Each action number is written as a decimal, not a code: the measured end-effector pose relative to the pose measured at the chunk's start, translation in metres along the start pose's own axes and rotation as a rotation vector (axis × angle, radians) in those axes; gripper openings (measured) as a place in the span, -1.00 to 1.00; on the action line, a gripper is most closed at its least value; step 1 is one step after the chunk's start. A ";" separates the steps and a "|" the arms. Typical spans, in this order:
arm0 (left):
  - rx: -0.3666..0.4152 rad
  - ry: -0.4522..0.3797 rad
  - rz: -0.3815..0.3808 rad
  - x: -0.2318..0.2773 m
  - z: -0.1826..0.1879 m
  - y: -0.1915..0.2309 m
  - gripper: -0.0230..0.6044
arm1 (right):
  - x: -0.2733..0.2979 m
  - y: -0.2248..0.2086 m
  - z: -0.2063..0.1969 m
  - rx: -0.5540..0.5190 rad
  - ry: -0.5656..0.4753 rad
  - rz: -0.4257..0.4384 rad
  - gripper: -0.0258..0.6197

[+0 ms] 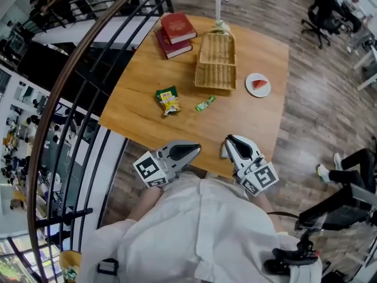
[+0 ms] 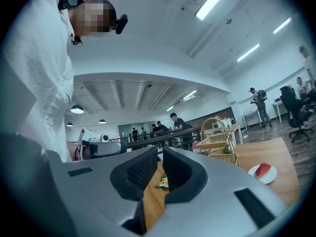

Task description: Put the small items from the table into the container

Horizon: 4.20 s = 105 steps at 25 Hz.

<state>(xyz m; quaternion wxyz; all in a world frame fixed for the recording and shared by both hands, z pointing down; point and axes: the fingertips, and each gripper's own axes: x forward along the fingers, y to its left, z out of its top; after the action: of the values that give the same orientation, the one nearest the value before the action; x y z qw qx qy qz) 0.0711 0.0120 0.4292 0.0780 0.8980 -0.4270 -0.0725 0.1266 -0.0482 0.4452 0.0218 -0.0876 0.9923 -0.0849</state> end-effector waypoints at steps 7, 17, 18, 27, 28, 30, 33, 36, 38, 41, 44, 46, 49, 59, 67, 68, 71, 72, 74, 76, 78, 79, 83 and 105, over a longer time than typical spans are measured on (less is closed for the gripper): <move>-0.002 -0.001 -0.055 0.007 0.003 0.028 -0.90 | 0.015 -0.016 -0.006 0.000 0.015 -0.072 -0.86; -0.007 0.061 -0.246 -0.018 0.010 0.059 -0.90 | 0.049 0.003 -0.005 0.003 -0.020 -0.268 -0.86; -0.007 0.064 -0.255 -0.021 0.010 0.061 -0.90 | 0.051 0.005 -0.008 0.006 -0.018 -0.283 -0.86; -0.044 0.072 -0.294 -0.047 0.001 0.094 -0.90 | 0.063 0.021 -0.027 -0.004 -0.004 -0.383 -0.86; -0.048 0.071 -0.295 -0.048 0.000 0.097 -0.90 | 0.063 0.021 -0.028 -0.009 -0.003 -0.393 -0.86; -0.047 0.075 -0.297 -0.049 -0.004 0.103 -0.90 | 0.062 0.019 -0.030 -0.022 0.001 -0.409 -0.86; -0.051 0.082 -0.299 -0.048 -0.008 0.115 -0.90 | 0.060 0.012 -0.036 -0.039 0.011 -0.431 -0.86; -0.060 0.082 -0.295 -0.048 -0.011 0.124 -0.90 | 0.054 0.003 -0.050 -0.029 0.027 -0.463 -0.82; -0.054 0.090 -0.294 -0.048 -0.014 0.129 -0.90 | 0.051 -0.004 -0.059 -0.018 0.031 -0.484 -0.77; -0.046 0.100 -0.288 -0.050 -0.016 0.138 -0.90 | 0.053 -0.008 -0.064 -0.026 0.034 -0.499 -0.69; -0.048 0.099 -0.275 -0.058 -0.014 0.144 -0.90 | 0.065 -0.006 -0.067 -0.026 0.031 -0.482 -0.65; -0.050 0.100 -0.269 -0.065 -0.014 0.145 -0.90 | 0.075 -0.001 -0.070 -0.028 0.036 -0.462 -0.63; -0.054 0.104 -0.267 -0.077 -0.013 0.149 -0.90 | 0.093 0.002 -0.079 -0.025 0.049 -0.443 -0.58; -0.060 0.102 -0.210 -0.105 -0.010 0.172 -0.90 | 0.149 -0.025 -0.105 -0.003 0.123 -0.383 -0.44; -0.060 0.084 -0.174 -0.128 -0.002 0.180 -0.90 | 0.209 -0.027 -0.126 -0.014 0.187 -0.291 -0.35; -0.058 0.084 -0.165 -0.131 -0.002 0.182 -0.90 | 0.215 -0.027 -0.130 -0.013 0.196 -0.280 -0.34; -0.058 0.080 -0.133 -0.141 0.000 0.187 -0.90 | 0.233 -0.026 -0.140 -0.006 0.218 -0.251 -0.30; -0.059 0.079 -0.124 -0.144 0.000 0.188 -0.90 | 0.238 -0.026 -0.143 -0.003 0.222 -0.244 -0.30; -0.061 0.081 -0.108 -0.150 -0.001 0.190 -0.90 | 0.248 -0.026 -0.147 0.001 0.231 -0.233 -0.29; -0.065 0.081 -0.095 -0.155 -0.002 0.191 -0.90 | 0.255 -0.025 -0.153 0.004 0.247 -0.223 -0.28; -0.069 0.074 -0.083 -0.159 -0.001 0.192 -0.90 | 0.262 -0.024 -0.162 0.004 0.279 -0.213 -0.25; -0.070 0.070 -0.078 -0.160 -0.001 0.193 -0.90 | 0.265 -0.024 -0.167 0.002 0.301 -0.208 -0.21; -0.068 0.056 -0.052 -0.166 0.001 0.197 -0.90 | 0.280 -0.020 -0.188 -0.008 0.380 -0.191 -0.04; -0.013 0.131 -0.091 -0.146 -0.019 0.178 -0.90 | 0.328 -0.034 -0.282 -0.091 0.696 -0.218 0.11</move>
<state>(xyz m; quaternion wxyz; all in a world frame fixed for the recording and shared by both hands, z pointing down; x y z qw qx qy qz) -0.1506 0.0164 0.4931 0.1082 0.9188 -0.3790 -0.0198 -0.2066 -0.0931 0.7199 -0.3304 -0.1593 0.9279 -0.0672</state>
